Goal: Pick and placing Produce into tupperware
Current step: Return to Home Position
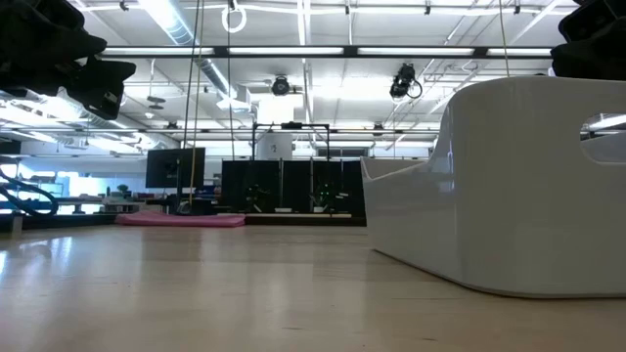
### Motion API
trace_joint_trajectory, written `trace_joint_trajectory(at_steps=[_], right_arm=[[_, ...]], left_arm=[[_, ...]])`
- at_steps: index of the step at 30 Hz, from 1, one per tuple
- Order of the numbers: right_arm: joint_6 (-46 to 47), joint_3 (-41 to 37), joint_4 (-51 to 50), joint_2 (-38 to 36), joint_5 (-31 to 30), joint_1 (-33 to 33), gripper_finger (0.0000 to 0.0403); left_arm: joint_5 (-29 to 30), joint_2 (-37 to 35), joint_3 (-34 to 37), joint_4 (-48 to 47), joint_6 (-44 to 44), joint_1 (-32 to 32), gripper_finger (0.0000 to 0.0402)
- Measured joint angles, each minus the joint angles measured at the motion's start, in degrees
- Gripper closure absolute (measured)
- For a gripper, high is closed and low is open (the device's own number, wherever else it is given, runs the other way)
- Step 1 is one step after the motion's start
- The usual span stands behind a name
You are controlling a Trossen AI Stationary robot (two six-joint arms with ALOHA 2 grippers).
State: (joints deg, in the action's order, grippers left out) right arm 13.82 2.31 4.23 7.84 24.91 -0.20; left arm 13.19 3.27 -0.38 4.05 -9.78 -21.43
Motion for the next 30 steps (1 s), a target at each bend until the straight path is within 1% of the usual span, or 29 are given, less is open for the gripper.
trace_joint_trajectory(at_steps=[9,17,25,30], right_arm=[[0.01,0.0,0.0,0.0,0.0,-0.01,0.0395],[-0.01,0.0,0.0,0.0,0.0,0.01,0.0395],[-0.01,0.0,0.0,0.0,0.0,-0.01,0.0395],[0.01,0.0,0.0,0.0,0.0,-0.01,0.0395]], left_arm=[[0.0,0.0,0.0,0.0,0.0,-0.01,0.0218],[0.0,0.0,0.0,0.0,0.0,-0.02,0.0212],[0.0,0.0,0.0,0.0,0.0,0.0,0.0218],[0.0,0.0,0.01,0.0,0.0,-0.02,0.0214]])
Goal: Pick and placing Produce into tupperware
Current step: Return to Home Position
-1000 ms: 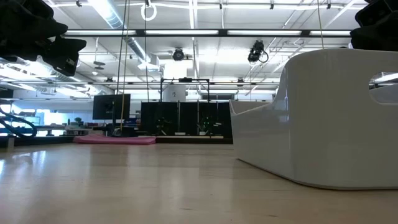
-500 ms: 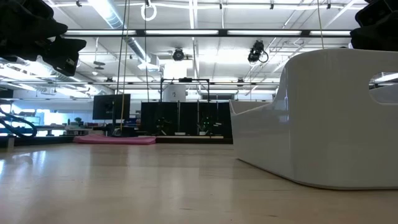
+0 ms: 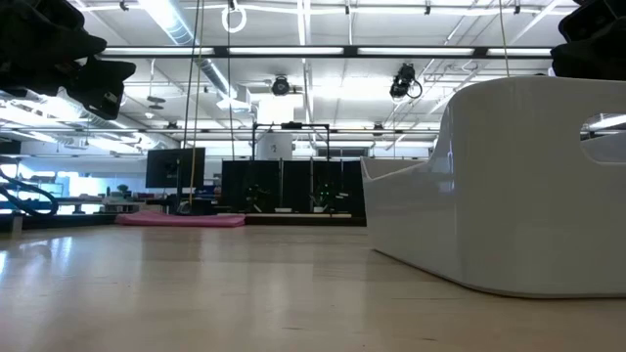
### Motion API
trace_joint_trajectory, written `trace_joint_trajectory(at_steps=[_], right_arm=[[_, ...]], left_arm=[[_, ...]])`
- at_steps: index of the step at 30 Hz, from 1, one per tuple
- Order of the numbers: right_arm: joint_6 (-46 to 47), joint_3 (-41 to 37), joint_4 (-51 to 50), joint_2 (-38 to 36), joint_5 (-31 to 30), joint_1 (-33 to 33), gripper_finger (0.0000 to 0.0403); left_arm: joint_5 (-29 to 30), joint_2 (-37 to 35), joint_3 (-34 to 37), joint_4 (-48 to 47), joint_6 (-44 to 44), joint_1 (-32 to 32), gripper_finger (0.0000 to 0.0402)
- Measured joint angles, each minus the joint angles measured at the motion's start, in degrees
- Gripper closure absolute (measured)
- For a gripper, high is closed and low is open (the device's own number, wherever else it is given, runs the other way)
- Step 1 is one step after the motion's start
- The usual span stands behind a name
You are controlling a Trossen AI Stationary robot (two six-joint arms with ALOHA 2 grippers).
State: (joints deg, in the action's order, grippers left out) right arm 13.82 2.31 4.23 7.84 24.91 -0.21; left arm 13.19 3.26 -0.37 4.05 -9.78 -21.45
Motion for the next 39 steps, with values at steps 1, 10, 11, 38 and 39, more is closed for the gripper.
trace_joint_trajectory(at_steps=[1,10,11,38,39], right_arm=[[0.0,0.0,0.0,0.01,0.0,0.0,0.0395],[0.0,0.0,0.0,0.01,0.0,0.0,0.0395],[0.0,0.0,0.0,0.01,0.01,0.01,0.0395],[-0.02,-0.02,0.0,0.0,0.0,0.01,0.0395],[-0.02,0.0,0.0,0.02,0.0,0.02,0.0395]], left_arm=[[-0.02,0.0,0.0,0.0,-0.01,0.01,0.0213],[-0.01,0.0,-0.01,0.0,0.0,0.01,0.0218],[-0.02,0.0,0.0,0.0,0.02,0.01,0.0218],[-0.02,0.0,0.01,0.0,-0.02,0.01,0.0212],[-0.02,0.0,0.01,0.0,-0.01,0.0,0.0212]])
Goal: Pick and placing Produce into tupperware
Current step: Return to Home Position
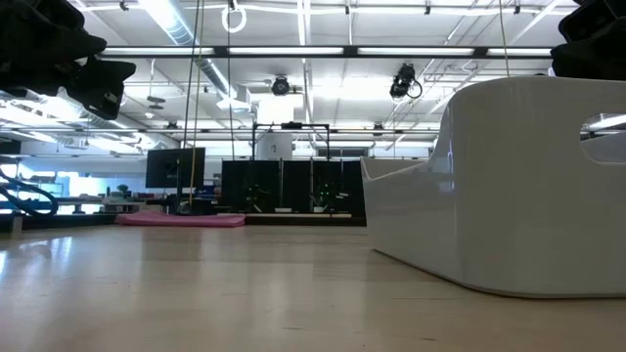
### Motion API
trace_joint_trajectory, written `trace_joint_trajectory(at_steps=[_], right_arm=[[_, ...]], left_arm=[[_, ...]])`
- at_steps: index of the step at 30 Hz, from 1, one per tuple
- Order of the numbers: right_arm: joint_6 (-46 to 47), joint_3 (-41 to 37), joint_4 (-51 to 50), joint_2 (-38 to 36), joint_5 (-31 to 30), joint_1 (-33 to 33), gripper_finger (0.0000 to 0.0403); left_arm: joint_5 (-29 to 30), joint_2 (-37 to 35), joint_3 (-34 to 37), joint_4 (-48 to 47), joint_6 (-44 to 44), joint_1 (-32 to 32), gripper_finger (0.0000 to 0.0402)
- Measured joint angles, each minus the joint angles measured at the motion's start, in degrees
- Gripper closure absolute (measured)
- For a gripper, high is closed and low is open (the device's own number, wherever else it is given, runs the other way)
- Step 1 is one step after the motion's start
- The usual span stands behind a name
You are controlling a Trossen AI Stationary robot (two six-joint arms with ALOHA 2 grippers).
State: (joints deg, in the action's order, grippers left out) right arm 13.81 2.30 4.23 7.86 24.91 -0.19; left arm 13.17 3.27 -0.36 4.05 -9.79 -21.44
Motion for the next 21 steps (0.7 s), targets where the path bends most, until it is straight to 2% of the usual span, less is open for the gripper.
trace_joint_trajectory(at_steps=[21], right_arm=[[0.01,-0.02,0.0,0.0,0.0,0.0,0.0395]], left_arm=[[0.02,-0.02,-0.02,0.02,-0.01,-0.01,0.0212]])
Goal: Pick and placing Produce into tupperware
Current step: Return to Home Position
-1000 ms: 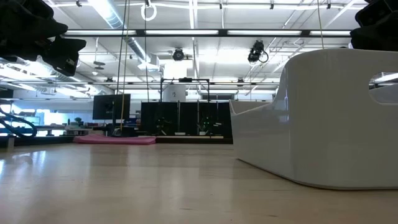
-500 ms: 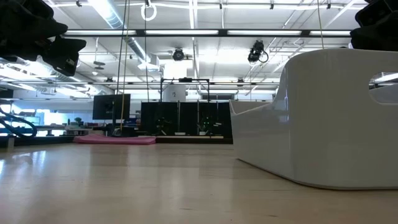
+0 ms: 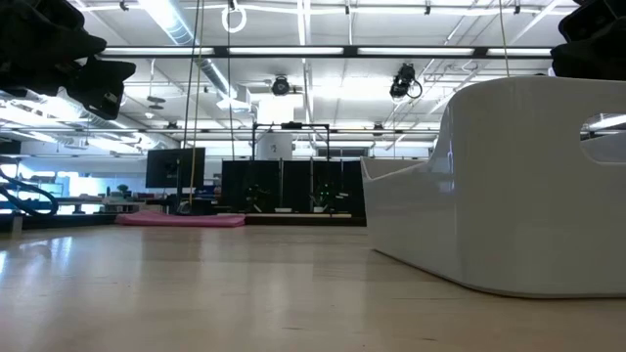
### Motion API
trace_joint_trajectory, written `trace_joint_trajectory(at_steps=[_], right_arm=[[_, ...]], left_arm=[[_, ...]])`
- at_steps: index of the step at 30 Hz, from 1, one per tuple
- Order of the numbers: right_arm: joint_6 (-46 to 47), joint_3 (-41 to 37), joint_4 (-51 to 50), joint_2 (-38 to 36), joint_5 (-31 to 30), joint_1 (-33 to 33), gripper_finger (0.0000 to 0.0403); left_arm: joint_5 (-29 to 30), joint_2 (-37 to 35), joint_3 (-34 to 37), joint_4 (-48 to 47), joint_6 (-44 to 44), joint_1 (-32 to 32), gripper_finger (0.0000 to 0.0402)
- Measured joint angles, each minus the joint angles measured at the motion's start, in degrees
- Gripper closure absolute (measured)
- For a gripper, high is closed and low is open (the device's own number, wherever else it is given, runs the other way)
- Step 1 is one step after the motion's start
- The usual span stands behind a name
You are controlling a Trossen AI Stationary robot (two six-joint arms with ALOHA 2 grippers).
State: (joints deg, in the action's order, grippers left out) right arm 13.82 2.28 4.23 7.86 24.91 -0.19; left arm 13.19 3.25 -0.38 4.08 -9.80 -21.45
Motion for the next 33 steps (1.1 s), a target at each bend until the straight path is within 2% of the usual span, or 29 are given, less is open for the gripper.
trace_joint_trajectory(at_steps=[33], right_arm=[[0.0,0.01,0.0,-0.01,0.01,-0.02,0.0395]], left_arm=[[-0.02,0.0,0.0,0.0,0.02,0.02,0.0218]])
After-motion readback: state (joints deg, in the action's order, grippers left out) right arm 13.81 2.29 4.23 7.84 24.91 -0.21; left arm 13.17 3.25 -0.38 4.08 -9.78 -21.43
